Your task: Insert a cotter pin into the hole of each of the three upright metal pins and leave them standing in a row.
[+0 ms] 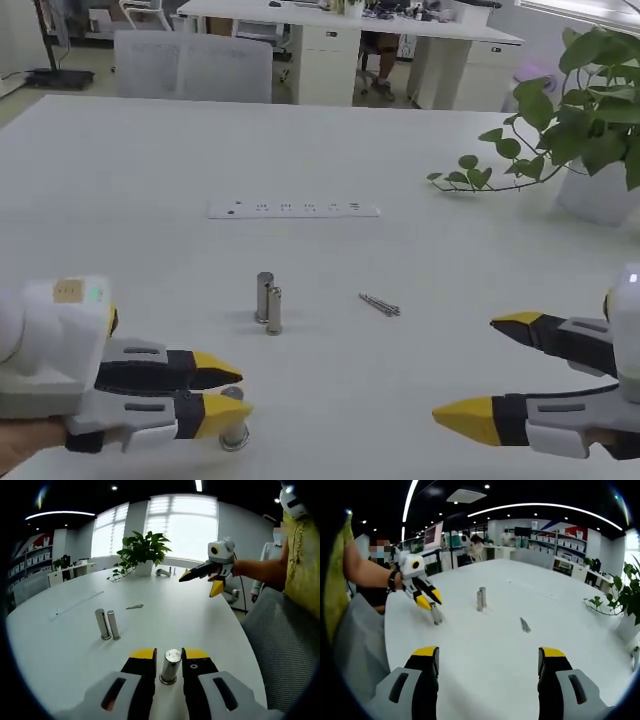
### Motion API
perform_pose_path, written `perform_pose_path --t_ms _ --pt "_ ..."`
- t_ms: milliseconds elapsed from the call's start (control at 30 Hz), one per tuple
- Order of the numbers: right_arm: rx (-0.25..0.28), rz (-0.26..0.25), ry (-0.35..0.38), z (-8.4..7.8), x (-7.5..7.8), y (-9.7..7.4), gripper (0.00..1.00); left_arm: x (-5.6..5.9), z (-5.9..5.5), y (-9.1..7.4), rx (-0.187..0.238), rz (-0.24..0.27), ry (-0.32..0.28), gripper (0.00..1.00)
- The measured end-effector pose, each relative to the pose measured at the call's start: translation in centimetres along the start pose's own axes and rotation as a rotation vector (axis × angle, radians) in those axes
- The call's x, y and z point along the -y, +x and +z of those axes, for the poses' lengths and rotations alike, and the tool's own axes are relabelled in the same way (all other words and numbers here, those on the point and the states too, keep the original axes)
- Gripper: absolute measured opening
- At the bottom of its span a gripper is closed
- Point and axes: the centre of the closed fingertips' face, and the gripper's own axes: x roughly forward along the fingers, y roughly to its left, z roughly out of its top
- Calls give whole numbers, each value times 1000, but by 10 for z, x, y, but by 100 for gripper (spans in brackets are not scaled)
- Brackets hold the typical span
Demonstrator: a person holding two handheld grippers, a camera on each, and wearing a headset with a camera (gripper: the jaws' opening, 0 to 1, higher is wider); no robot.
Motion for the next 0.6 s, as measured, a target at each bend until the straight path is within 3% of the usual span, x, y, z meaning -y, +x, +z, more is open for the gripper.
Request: perform_pose_path --t_ms 267,367,600 --pt "1 4 -3 2 -1 2 83 2 -6 1 19 91 9 18" --pt "1 6 -4 2 -2 2 83 5 -10 3 9 102 10 17" --pt "0 10 -5 3 -3 4 83 1 -9 3 13 107 26 12"
